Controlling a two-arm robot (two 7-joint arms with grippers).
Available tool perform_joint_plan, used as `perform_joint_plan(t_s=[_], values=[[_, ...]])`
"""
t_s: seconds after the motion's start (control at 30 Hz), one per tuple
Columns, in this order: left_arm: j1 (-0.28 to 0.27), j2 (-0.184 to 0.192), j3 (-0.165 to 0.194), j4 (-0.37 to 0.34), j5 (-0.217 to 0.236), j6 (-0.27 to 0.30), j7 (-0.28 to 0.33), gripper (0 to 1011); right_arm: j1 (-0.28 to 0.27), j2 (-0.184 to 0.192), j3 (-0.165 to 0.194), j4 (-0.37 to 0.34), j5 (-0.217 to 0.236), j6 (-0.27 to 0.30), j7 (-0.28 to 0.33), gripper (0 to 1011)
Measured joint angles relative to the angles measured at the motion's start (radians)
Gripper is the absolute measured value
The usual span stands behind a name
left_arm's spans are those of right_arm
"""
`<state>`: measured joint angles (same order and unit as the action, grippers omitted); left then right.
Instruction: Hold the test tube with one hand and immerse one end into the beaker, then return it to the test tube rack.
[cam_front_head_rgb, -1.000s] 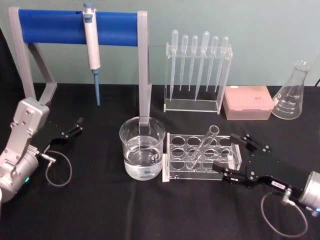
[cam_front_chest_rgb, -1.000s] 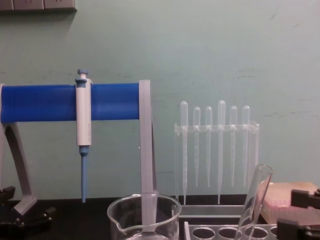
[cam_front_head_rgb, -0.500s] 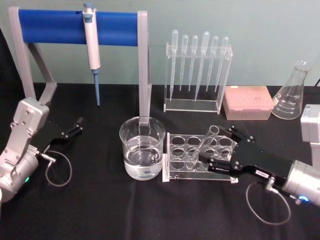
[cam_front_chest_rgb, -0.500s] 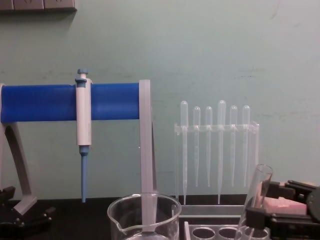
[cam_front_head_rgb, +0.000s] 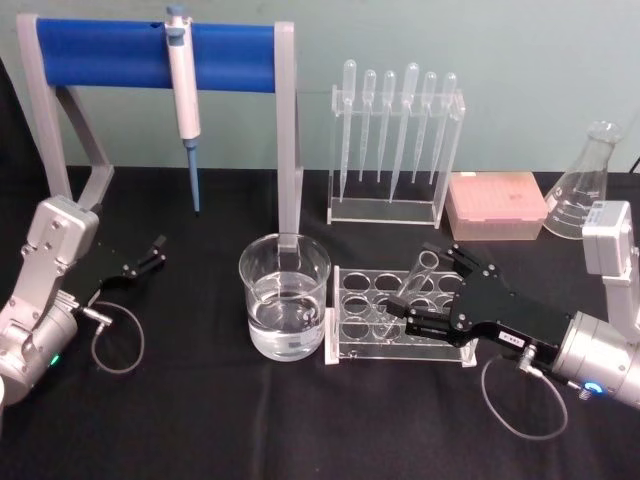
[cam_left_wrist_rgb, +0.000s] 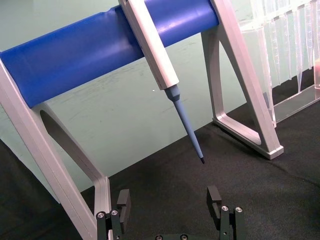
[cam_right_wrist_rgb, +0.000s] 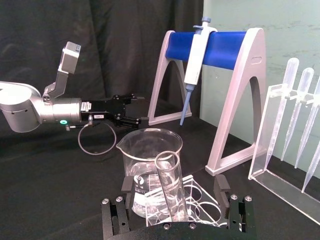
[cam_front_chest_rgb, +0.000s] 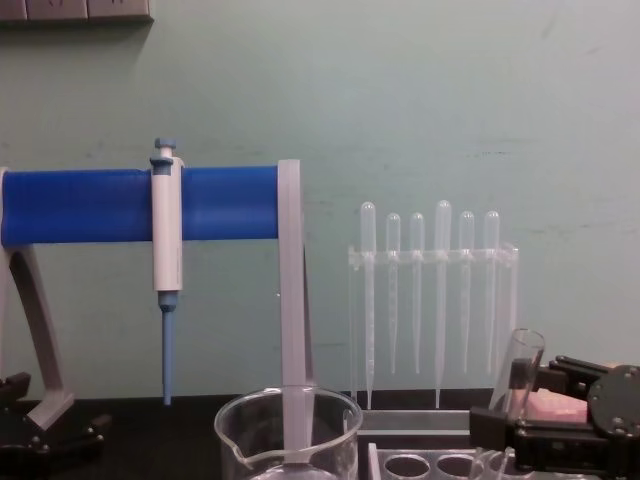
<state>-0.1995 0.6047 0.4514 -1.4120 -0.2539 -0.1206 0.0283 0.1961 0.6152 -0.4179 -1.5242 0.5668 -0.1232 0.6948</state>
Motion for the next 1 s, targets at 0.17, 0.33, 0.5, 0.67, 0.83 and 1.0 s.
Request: perform_joint_plan(t_s=[0.17,0.33,0.5,0.67,0.83,1.0], values=[[0.000,0.000,0.000,0.000,0.000,0.000,0.000,1000,-0.002,0.001,0.002,-0.002,0.001,-0.001,0.000,967],[0.000,0.000,0.000,0.000,0.000,0.000,0.000,1000,-0.003,0.002,0.003,-0.003,0.002,-0.001,0.000,838],[0.000,0.000,0.000,0.000,0.000,0.000,0.000,1000,-0.004,0.002,0.003,-0.004,0.003,-0.002,0.001,686],[0.000,0.000,0.000,0.000,0.000,0.000,0.000,1000,-0.005,0.003,0.004,-0.004,0.004,-0.003,0.001,526],[0.000,0.000,0.000,0.000,0.000,0.000,0.000,1000,-0.005,0.003,0.005,-0.005,0.005,-0.003,0.001,362],[0.000,0.000,0.000,0.000,0.000,0.000,0.000,1000,-0.005,0.004,0.005,-0.005,0.005,-0.003,0.001,238]])
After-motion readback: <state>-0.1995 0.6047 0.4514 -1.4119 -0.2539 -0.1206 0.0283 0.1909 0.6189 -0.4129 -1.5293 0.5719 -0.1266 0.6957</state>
